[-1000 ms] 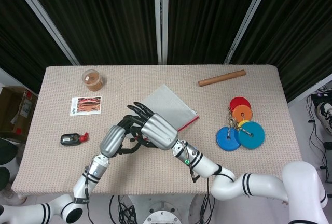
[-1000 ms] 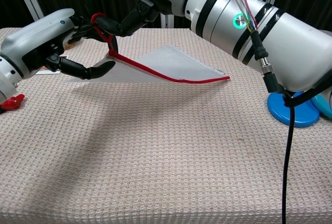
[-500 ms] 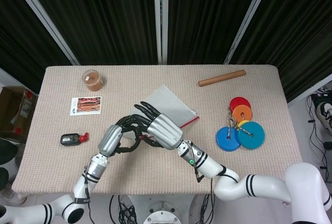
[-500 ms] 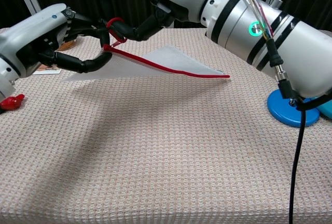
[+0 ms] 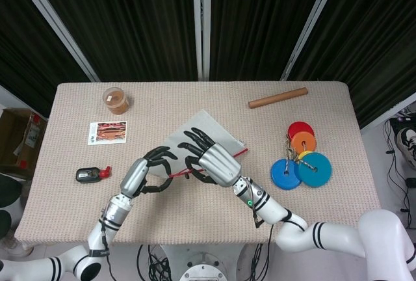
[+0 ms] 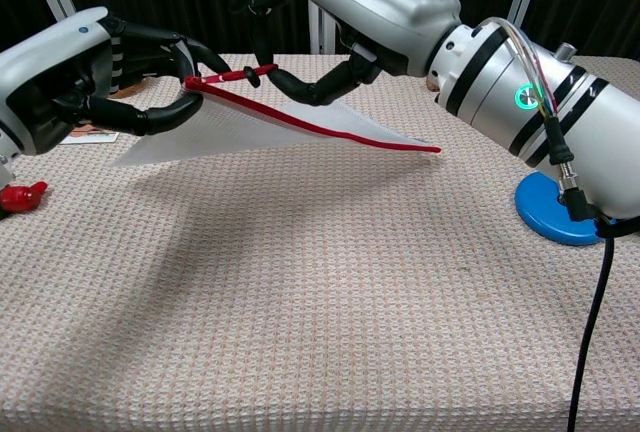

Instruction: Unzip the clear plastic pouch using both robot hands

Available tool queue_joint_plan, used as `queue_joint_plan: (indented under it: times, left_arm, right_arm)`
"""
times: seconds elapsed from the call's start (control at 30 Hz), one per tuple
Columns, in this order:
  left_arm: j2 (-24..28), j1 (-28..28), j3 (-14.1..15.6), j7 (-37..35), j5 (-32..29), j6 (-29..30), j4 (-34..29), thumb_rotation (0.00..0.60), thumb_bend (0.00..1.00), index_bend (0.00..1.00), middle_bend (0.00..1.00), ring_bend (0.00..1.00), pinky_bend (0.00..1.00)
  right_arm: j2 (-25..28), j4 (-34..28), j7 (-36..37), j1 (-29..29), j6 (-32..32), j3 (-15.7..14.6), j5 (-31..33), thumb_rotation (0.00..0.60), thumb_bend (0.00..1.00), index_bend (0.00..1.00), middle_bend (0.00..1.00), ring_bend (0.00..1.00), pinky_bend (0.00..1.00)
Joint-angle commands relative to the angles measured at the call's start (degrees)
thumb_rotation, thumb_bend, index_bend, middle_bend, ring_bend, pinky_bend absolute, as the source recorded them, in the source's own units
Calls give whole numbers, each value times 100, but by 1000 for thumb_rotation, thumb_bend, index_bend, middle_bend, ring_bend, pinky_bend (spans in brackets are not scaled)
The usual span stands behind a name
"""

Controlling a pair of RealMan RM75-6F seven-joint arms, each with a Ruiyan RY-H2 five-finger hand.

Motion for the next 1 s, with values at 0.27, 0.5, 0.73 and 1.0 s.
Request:
queue_joint_plan:
  times: [0.27,0.5,0.73,1.0]
  left_arm:
    - [39,23,-24,-581,0,69,35,600,486,705,321,161,180]
    - [55,43,-55,-867,-40,98,34,600,494,709,321,161,180]
    - [31,88,-83,-1046,-64,186,114,600,500,714,321,161,180]
    - [12,106,-92,-1268,-149,135,371,600,510,714,321,161,180]
  right_arm:
    - [-79,237,122,-131,93,-78,-18,600,537,799,208,0,0]
    - [-112,347,173,-188,99,-110,-22,600,537,801,209,0,0]
    - [-42,357,143,-279,124,-154,-22,600,538,804,210,0,0]
    - [278,292,84,-628,277,-333,43,600,539,805,212,0,0]
